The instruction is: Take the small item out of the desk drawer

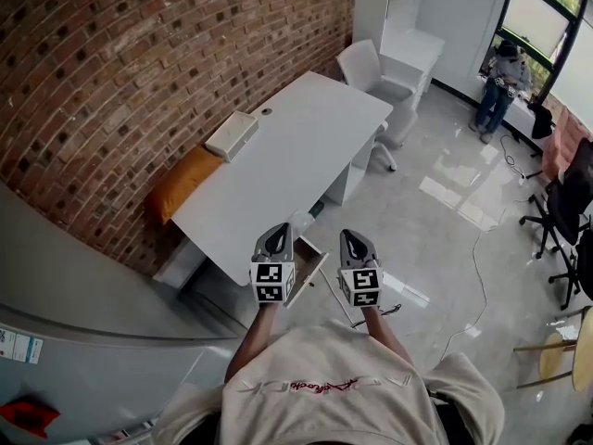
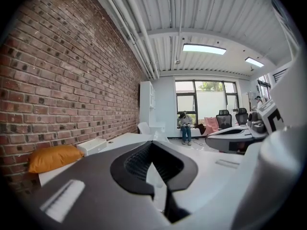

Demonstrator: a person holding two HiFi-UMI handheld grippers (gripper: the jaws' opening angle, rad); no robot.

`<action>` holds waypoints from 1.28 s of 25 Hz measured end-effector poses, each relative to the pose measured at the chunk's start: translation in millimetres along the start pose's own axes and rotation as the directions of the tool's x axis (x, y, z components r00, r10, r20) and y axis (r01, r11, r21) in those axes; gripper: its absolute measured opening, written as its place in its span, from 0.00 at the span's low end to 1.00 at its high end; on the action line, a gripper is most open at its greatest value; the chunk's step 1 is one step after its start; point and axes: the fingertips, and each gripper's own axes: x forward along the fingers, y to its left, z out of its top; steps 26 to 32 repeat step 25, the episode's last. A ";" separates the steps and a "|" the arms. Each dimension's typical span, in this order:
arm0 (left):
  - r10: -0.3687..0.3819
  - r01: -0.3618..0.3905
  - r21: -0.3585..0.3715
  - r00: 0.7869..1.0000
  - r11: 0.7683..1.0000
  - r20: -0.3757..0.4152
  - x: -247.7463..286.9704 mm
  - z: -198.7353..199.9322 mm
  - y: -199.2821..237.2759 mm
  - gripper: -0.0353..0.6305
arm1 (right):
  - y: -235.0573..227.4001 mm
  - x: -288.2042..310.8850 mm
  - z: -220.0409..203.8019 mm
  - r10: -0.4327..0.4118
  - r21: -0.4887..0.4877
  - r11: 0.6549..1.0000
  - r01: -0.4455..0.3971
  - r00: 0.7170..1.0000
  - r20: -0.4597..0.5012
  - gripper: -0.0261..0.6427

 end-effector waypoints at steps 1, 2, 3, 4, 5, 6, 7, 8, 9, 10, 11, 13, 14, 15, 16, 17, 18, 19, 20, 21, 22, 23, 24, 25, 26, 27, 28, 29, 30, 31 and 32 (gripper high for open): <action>-0.002 0.002 0.000 1.000 1.000 0.002 1.0 0.3 -0.2 0.06 | -1.1 -0.1 -0.5 -0.004 0.001 1.000 0.004 1.000 -0.001 0.06; -0.006 0.006 0.000 1.000 1.000 0.003 2.0 0.4 -0.8 0.06 | -2.3 -0.2 -1.0 -0.007 0.002 1.000 0.007 1.000 -0.002 0.06; -0.009 0.009 0.000 1.000 1.000 0.003 3.2 0.6 -1.4 0.06 | -3.7 -0.1 -1.4 -0.011 0.003 1.000 0.011 1.000 -0.002 0.06; -0.012 0.012 0.000 1.000 1.000 0.004 4.6 0.8 -2.0 0.06 | -5.1 0.4 -1.6 -0.014 0.004 1.000 0.014 1.000 -0.003 0.06; -0.015 0.015 0.000 1.000 1.000 0.004 6.4 1.2 -2.5 0.06 | -6.6 1.1 -1.4 -0.016 0.004 1.000 0.016 1.000 -0.003 0.06; -0.017 0.017 -0.001 1.000 1.000 0.005 8.2 1.5 -2.8 0.06 | -7.8 1.9 -0.9 -0.018 0.003 1.000 0.018 1.000 -0.004 0.06; -0.019 0.019 -0.002 1.000 1.000 0.005 9.7 1.6 -3.0 0.06 | -8.5 2.6 -0.3 -0.019 0.003 1.000 0.019 1.000 -0.004 0.06; -0.021 0.021 -0.003 1.000 1.000 0.003 10.6 1.3 -3.4 0.06 | -8.7 2.9 0.3 -0.020 0.004 1.000 0.020 1.000 -0.004 0.06; -0.023 0.023 -0.004 1.000 1.000 0.001 11.0 0.8 -4.1 0.06 | -8.6 3.0 0.5 -0.021 0.006 1.000 0.021 1.000 -0.005 0.06; -0.024 0.024 -0.006 1.000 1.000 -0.003 11.1 0.1 -4.9 0.06 | -8.5 3.1 0.6 -0.021 0.007 1.000 0.021 1.000 -0.005 0.06; -0.025 0.025 -0.008 1.000 1.000 -0.007 11.4 -0.8 -5.7 0.06 | -8.7 3.4 0.5 -0.021 0.007 1.000 0.021 1.000 -0.006 0.06; -0.027 0.027 -0.011 1.000 1.000 -0.012 12.3 -2.0 -7.3 0.06 | -9.5 4.1 0.3 -0.020 0.007 1.000 0.020 1.000 -0.007 0.06; -0.028 0.027 -0.011 1.000 1.000 -0.013 12.6 -2.1 -7.8 0.06 | -9.8 4.2 0.0 -0.020 0.007 1.000 0.020 1.000 -0.007 0.06; -0.028 0.028 -0.010 1.000 1.000 -0.012 12.9 -2.1 -7.9 0.06 | -10.0 4.5 -0.3 -0.020 0.007 1.000 0.020 1.000 -0.008 0.06; -0.028 0.028 -0.009 1.000 1.000 -0.010 13.3 -1.8 -7.2 0.06 | -10.0 5.2 -0.3 -0.021 0.007 1.000 0.021 1.000 -0.007 0.06; -0.028 0.028 -0.008 1.000 1.000 -0.006 13.7 -1.3 -6.1 0.06 | -9.8 6.2 -0.2 -0.021 0.006 1.000 0.021 1.000 -0.007 0.06; -0.027 0.027 -0.007 1.000 1.000 -0.004 14.2 -0.9 -4.7 0.06 | -9.5 7.4 0.0 -0.021 0.005 1.000 0.021 1.000 -0.006 0.06; -0.026 0.026 -0.007 1.000 1.000 -0.003 14.4 -1.0 -3.5 0.06 | -9.1 8.4 0.1 -0.020 0.004 1.000 0.020 1.000 -0.006 0.06; -0.025 0.025 -0.007 1.000 1.000 -0.004 14.7 -1.4 -2.8 0.06 | -9.0 9.2 0.1 -0.019 0.002 1.000 0.019 1.000 -0.005 0.06; -0.024 0.024 -0.007 1.000 1.000 -0.005 15.1 -1.6 -2.4 0.06 | -9.1 9.9 0.2 -0.018 0.001 1.000 0.018 1.000 -0.006 0.06; -0.023 0.023 -0.007 1.000 1.000 -0.005 15.6 -1.4 -2.2 0.06 | -9.3 10.6 0.2 -0.017 0.000 1.000 0.017 1.000 -0.007 0.06; -0.022 0.022 -0.007 1.000 1.000 -0.004 16.2 -1.0 -2.0 0.06 | -9.7 11.3 0.3 -0.015 0.000 1.000 0.015 1.000 -0.008 0.06; -0.021 0.021 -0.008 1.000 1.000 -0.004 16.8 -0.6 -1.8 0.06 | -10.1 12.0 0.4 -0.014 -0.001 1.000 0.014 1.000 -0.009 0.06; -0.020 0.020 -0.008 1.000 1.000 -0.003 17.4 -0.2 -1.6 0.06 | -10.5 12.8 0.5 -0.013 -0.001 1.000 0.013 1.000 -0.011 0.06; -0.020 0.020 -0.008 1.000 1.000 -0.003 17.4 -0.2 -1.6 0.06 | -10.5 12.8 0.5 -0.013 -0.001 1.000 0.013 1.000 -0.011 0.06; -0.020 0.020 -0.008 1.000 1.000 -0.003 17.4 -0.2 -1.6 0.06 | -10.5 12.8 0.5 -0.013 -0.001 1.000 0.013 1.000 -0.011 0.06; -0.020 0.020 -0.008 1.000 1.000 -0.003 17.4 -0.2 -1.6 0.06 | -10.5 12.8 0.5 -0.013 -0.001 1.000 0.013 1.000 -0.011 0.06; -0.020 0.020 -0.008 1.000 1.000 -0.003 17.4 -0.2 -1.6 0.06 | -10.5 12.8 0.5 -0.013 -0.001 1.000 0.013 1.000 -0.011 0.06; -0.020 0.020 -0.008 1.000 1.000 -0.003 17.4 -0.2 -1.6 0.06 | -10.5 12.8 0.5 -0.013 -0.001 1.000 0.013 1.000 -0.011 0.06; -0.020 0.020 -0.008 1.000 1.000 -0.003 17.4 -0.2 -1.6 0.06 | -10.5 12.8 0.5 -0.013 -0.001 1.000 0.013 1.000 -0.011 0.06; -0.020 0.020 -0.008 1.000 1.000 -0.003 17.4 -0.2 -1.6 0.06 | -10.5 12.8 0.5 -0.013 -0.001 1.000 0.013 1.000 -0.011 0.06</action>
